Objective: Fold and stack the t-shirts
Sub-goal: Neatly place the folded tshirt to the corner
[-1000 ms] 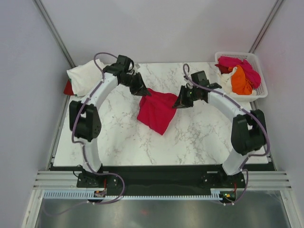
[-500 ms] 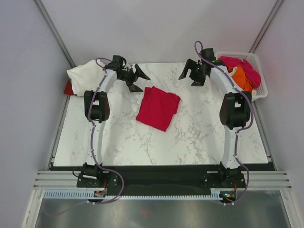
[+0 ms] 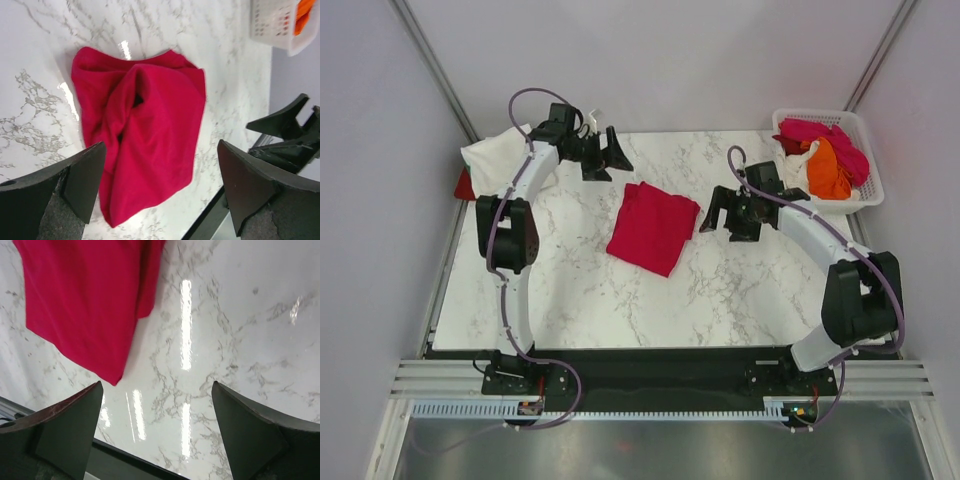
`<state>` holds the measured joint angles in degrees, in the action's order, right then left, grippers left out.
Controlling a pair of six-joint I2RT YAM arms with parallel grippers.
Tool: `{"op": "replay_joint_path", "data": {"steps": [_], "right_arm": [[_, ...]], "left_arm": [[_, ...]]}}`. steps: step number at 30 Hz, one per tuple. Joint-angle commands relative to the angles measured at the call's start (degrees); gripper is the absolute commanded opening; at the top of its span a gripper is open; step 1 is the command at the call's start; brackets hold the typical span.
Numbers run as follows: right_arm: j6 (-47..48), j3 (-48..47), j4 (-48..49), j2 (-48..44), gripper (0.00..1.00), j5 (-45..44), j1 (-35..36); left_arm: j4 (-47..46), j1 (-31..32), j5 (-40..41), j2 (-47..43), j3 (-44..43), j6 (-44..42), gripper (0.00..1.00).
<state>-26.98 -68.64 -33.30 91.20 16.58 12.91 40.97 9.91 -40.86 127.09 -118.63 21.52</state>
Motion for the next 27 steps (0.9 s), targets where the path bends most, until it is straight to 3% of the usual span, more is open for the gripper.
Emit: {"op": "replay_joint_path", "data": {"steps": [1,4,12,24,27], "right_arm": [[1.9,4.6,3.6,-6.5,0.98,2.2,-0.2],[2.3,6.7,3.6,-8.9,0.98,3.9,-0.3],[3.3,11.9,5.4,-10.2,0.98,6.0,-0.3],[4.9,16.9,7.5,-10.3,0.98,7.5,-0.2],[5.3,17.6,8.0,-10.0,0.98,7.9,-0.2]], "left_arm": [[-0.2,1.5,1.1,2.6,2.6,-11.7,1.00],[-0.7,3.5,5.8,1.8,5.0,-14.9,1.00],[-1.1,5.6,6.3,6.6,5.0,-16.9,1.00],[-4.7,7.7,24.0,4.9,8.2,-17.7,1.00],[-4.8,7.8,24.6,6.3,7.3,-18.4,1.00]]}}
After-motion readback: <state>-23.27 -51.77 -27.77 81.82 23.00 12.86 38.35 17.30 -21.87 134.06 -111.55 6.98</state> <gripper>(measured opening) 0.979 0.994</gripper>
